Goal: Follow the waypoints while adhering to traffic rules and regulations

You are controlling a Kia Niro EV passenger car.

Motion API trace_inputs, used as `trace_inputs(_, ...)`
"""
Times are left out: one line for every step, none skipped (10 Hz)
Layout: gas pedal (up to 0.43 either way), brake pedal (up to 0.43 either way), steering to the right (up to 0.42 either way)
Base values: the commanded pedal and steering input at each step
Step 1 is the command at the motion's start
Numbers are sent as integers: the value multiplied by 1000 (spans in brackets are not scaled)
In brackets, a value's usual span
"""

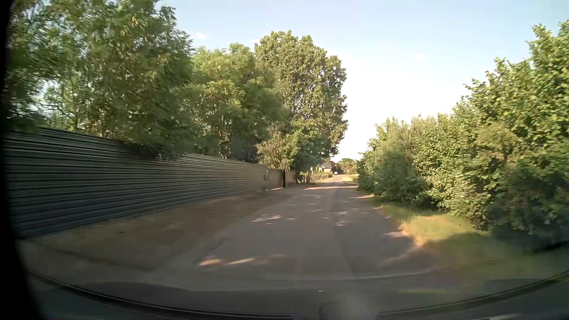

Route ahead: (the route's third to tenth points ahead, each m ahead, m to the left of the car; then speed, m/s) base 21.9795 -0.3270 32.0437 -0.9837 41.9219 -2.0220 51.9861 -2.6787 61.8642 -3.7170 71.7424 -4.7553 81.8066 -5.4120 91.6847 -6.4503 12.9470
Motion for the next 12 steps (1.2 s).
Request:
trace_inputs(150,6,19)
trace_inputs(150,6,20)
trace_inputs(150,6,20)
trace_inputs(150,6,20)
trace_inputs(150,6,20)
trace_inputs(150,6,20)
trace_inputs(150,6,20)
trace_inputs(150,6,20)
trace_inputs(150,6,19)
trace_inputs(150,6,18)
trace_inputs(150,6,15)
trace_inputs(150,6,14)
